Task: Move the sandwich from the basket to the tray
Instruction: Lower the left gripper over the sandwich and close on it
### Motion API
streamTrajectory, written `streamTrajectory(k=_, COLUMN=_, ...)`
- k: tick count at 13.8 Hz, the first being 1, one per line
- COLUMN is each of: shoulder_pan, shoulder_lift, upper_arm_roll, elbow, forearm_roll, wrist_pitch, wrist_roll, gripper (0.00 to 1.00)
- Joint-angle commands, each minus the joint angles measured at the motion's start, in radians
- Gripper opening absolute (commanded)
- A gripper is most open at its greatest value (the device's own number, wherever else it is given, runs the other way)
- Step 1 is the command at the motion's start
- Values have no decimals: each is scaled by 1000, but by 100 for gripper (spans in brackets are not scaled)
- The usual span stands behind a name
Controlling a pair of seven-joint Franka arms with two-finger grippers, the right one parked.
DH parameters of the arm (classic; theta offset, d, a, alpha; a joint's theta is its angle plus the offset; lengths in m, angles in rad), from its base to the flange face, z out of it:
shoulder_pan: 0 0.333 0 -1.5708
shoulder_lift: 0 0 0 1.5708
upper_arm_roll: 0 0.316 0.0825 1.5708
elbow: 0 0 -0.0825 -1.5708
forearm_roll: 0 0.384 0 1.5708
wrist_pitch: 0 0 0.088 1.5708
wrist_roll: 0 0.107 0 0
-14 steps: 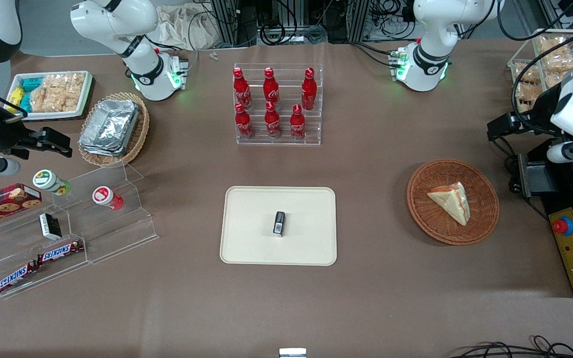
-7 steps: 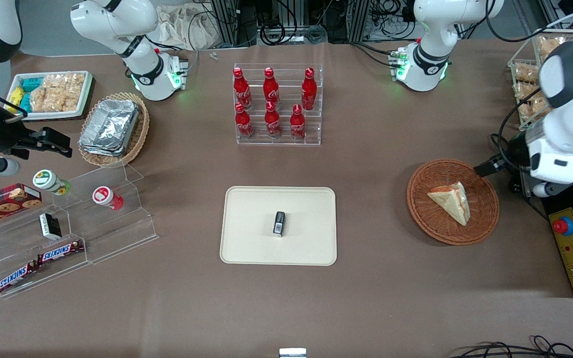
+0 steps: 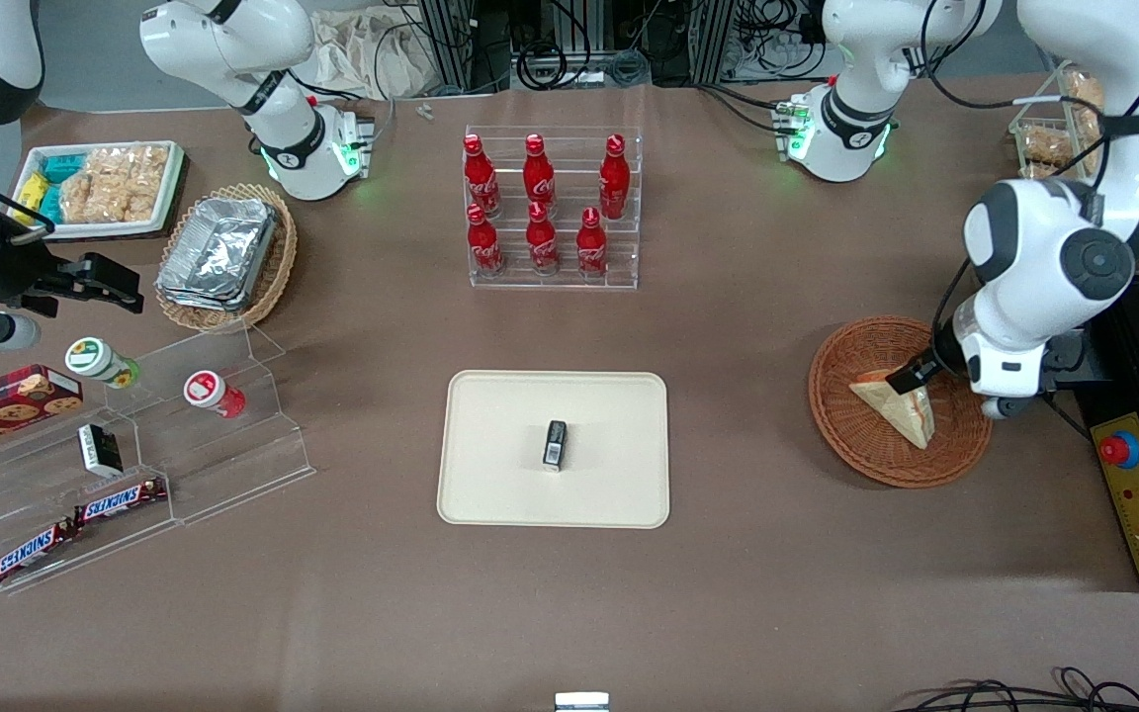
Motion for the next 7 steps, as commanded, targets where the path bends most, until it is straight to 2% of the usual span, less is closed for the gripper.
streamTrajectory(k=1, shoulder_pan=3, shoulder_lift=77, upper_arm_roll=23, elbow=-11, forearm_roll=15, wrist_pitch=122, wrist_roll=-24, gripper=100)
streamTrajectory(k=3, shoulder_pan=3, shoulder_lift=117, upper_arm_roll=26, elbow=-22, forearm_roll=15, wrist_pitch=189, wrist_roll=-24, gripper=97)
streamTrajectory(k=4, shoulder_pan=3, shoulder_lift=124, upper_arm_roll=26, elbow=-25, forearm_roll=15, wrist_pitch=193, wrist_roll=-24, gripper=61)
streamTrajectory(k=5, shoulder_pan=3, shoulder_lift=128, upper_arm_roll=28, elbow=-23, forearm_roll=15, wrist_pitch=194, wrist_roll=-24, gripper=19)
streamTrajectory(k=6, shoulder_pan=3, shoulder_lift=132, upper_arm_roll=28, elbow=-23, forearm_roll=15, wrist_pitch=197, wrist_roll=-24, gripper=0)
streamTrajectory(k=7, shoulder_pan=3, shoulder_lift=134, upper_arm_roll=28, elbow=-23, forearm_roll=15, wrist_pitch=200, wrist_roll=-23, gripper=0)
